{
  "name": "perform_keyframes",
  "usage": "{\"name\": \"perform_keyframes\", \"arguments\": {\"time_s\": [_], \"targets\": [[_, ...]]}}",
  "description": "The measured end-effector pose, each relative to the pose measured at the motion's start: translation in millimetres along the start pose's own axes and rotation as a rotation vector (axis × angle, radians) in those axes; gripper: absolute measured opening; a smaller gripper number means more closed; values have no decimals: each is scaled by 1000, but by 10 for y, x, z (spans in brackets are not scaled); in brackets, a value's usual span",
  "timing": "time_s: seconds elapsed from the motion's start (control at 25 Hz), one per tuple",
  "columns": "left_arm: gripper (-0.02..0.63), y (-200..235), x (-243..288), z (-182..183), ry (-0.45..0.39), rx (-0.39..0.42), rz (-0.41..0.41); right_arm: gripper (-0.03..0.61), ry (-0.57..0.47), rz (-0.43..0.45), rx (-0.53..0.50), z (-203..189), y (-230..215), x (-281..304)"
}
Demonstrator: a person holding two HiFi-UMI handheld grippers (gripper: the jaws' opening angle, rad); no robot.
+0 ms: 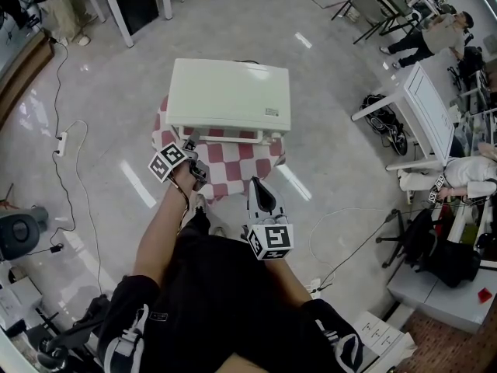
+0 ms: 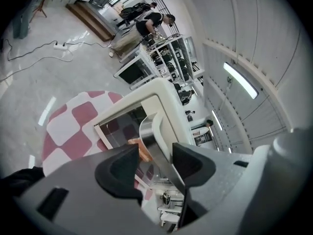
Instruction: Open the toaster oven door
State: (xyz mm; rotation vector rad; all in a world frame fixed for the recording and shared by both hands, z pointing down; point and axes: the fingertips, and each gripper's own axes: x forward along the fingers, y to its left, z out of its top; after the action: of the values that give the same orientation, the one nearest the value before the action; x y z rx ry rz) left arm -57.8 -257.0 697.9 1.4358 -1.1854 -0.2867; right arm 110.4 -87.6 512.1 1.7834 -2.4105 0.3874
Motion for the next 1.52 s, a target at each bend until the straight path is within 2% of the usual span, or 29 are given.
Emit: {"name": "perform_keyframes", "arguments": {"time_s": [0.12,0.36,0.48,0.68,0.8,1.0,1.12,1.2,1.28,1.52], "targets": [[208,-7,-19,-28,-4,2,4,24,5,2,2,-31,6,-12],[183,198,-278,-247,10,-75,11,25,16,3,4,-111,21,-63],[146,360,-439,-419,33,-113,31,25,27,-6,2,-177,-10,-114],[132,546,-554,-574,51,-119,53,25,68,-24,32,-363,-110,-164],[129,654,-604,-675,60,-118,82,25,118,-56,151,-603,-279,-169],[120,827,-672,-792,86,-144,102,26,192,-127,270,-988,-557,-77],[118,866,-674,-811,93,-150,101,29,211,-160,461,-1213,-770,41],[118,869,-668,-808,96,-145,97,100,212,-170,619,-1354,-908,138],[118,870,-661,-808,102,-145,95,137,210,-183,756,-1477,-1036,236],[118,906,-668,-824,121,-149,91,146,237,-235,941,-1807,-1273,497]]}}
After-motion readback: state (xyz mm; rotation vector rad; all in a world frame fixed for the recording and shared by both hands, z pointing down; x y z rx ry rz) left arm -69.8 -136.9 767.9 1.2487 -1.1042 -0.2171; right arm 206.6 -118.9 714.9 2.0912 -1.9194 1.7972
